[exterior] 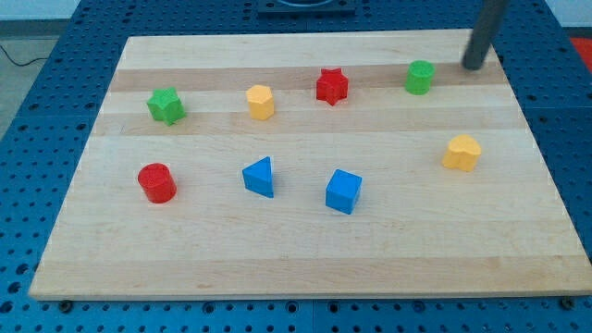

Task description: Place the green circle to the right of the red star

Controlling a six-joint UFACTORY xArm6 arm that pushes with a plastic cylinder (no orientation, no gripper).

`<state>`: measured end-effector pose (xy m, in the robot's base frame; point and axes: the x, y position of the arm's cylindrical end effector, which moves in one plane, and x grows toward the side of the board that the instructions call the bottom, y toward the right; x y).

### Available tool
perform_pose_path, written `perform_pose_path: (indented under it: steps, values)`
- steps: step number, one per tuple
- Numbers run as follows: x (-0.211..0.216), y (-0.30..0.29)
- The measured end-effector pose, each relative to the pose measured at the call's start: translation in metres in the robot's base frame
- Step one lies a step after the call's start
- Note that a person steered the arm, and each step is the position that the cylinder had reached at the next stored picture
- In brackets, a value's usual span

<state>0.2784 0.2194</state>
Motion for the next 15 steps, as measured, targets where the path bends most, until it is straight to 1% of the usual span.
perform_pose_path:
  steps: [1, 2, 3, 5, 6, 7, 9, 10, 11, 12, 13, 14, 15]
  values:
    - [0.004, -0.071]
    - [0.017, -0.133]
    - [0.014, -0.118]
    - [0.009, -0.007]
    - [0.019, 0.008]
    - [0.037, -0.021]
    - [0.045, -0.127]
    - [0.051, -0.100]
    - [0.067, -0.031]
    - [0.107, -0.047]
    - [0.129, -0.122]
    - [0.122, -0.178]
    - [0.120, -0.172]
